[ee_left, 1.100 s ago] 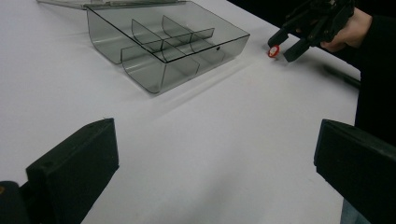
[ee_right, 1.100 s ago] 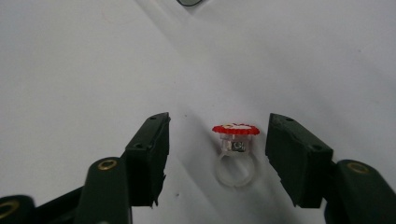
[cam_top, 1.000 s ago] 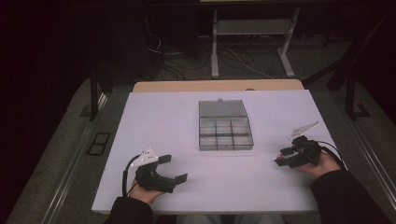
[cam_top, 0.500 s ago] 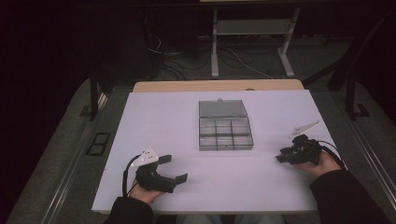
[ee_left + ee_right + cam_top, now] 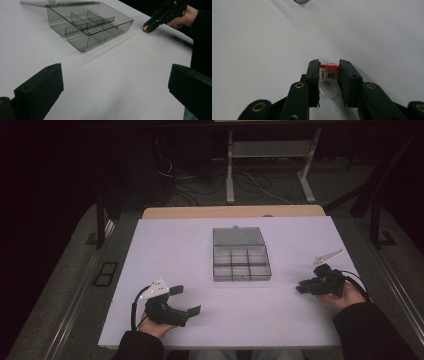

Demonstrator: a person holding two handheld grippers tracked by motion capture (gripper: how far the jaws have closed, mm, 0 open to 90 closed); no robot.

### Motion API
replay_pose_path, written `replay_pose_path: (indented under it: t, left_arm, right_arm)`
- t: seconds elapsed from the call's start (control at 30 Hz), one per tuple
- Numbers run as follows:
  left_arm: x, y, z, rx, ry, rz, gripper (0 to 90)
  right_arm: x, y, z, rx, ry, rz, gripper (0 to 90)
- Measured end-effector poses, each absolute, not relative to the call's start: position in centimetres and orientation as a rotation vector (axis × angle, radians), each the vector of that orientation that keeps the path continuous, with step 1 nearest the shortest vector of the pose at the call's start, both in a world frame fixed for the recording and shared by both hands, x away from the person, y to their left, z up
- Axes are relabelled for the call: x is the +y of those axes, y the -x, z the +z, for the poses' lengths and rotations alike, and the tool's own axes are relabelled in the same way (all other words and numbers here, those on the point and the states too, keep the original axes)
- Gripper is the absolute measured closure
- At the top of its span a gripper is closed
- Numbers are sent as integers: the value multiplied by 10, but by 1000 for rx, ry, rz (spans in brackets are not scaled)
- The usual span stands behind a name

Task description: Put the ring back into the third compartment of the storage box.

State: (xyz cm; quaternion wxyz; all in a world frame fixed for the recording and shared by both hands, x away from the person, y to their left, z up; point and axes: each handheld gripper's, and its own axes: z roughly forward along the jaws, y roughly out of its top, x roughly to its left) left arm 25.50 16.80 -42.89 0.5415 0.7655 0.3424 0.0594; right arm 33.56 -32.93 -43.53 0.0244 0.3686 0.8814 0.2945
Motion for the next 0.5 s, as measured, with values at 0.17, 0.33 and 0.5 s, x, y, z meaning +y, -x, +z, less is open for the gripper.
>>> replay_pose_path:
  t: [0.17, 0.33, 0.5]
  left_arm:
    - [168, -255, -429, 812, -1819, 140, 0]
    - [168, -255, -429, 815, -1817, 138, 0]
    - [168, -255, -429, 815, -1817, 138, 0]
  right_arm:
    - [-329, -335, -433, 2724, -1151, 942, 698]
    - [-330, -335, -429, 2722, -1156, 984, 698]
    - [-332, -335, -426, 2715, -1164, 1015, 698]
